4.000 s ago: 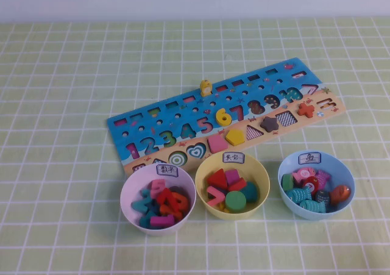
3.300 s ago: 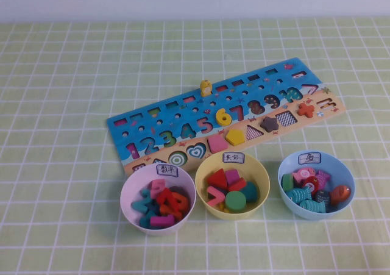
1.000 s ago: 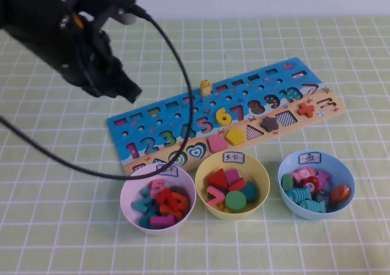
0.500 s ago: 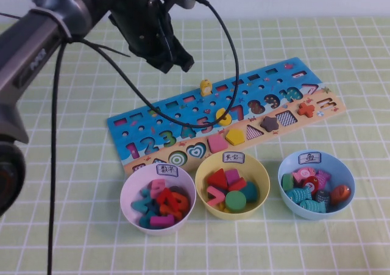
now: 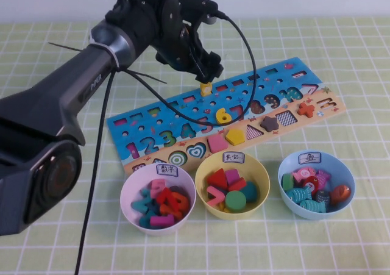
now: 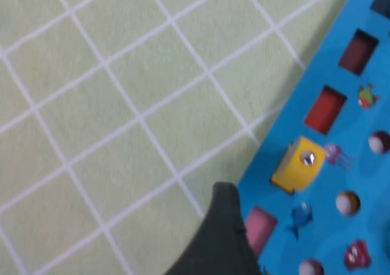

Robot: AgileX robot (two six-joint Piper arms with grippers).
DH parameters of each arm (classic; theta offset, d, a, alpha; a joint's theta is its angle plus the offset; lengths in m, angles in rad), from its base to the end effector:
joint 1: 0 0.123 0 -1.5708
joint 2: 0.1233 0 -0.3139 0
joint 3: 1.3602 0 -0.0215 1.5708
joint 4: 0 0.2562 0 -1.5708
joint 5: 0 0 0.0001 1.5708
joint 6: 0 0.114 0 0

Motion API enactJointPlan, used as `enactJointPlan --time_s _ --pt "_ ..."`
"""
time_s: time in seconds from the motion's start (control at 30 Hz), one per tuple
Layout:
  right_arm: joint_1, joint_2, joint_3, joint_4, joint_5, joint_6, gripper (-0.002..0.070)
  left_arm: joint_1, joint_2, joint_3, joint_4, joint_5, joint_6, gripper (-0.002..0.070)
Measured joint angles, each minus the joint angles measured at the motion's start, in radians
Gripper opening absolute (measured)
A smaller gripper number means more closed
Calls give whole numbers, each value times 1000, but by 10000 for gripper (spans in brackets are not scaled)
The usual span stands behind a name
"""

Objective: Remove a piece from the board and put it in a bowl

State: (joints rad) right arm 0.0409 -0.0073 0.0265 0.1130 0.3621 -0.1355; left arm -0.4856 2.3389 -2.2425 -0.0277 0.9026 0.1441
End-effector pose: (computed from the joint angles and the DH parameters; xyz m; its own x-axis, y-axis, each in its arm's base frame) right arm 0.0512 0.0067 0.1653 -0.2850 -0.0414 -0.9576 -0.0876 0.9960 -0.0170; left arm 0.5032 -0.2684 0.2492 -0.6329 0.4771 -0.6098 0.5631 0.8242 0.0605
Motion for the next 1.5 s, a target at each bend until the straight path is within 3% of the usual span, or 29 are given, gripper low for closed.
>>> enactJointPlan --time_s 0.3,0.7,0.8,1.07,1.5 --pt "0 0 0 0 0 0 -17 -1 57 -7 -86 -102 75 556" --pt "0 -2 0 0 0 0 -17 -1 131 -7 -88 -149 106 547" --pt "0 -2 0 0 0 0 -17 -1 134 -7 -88 -153 106 472" --pt "0 -2 0 0 0 0 -17 -1 134 -7 -86 -155 109 155" --pt "0 -2 0 0 0 0 -17 -1 107 -7 -59 -136 122 138"
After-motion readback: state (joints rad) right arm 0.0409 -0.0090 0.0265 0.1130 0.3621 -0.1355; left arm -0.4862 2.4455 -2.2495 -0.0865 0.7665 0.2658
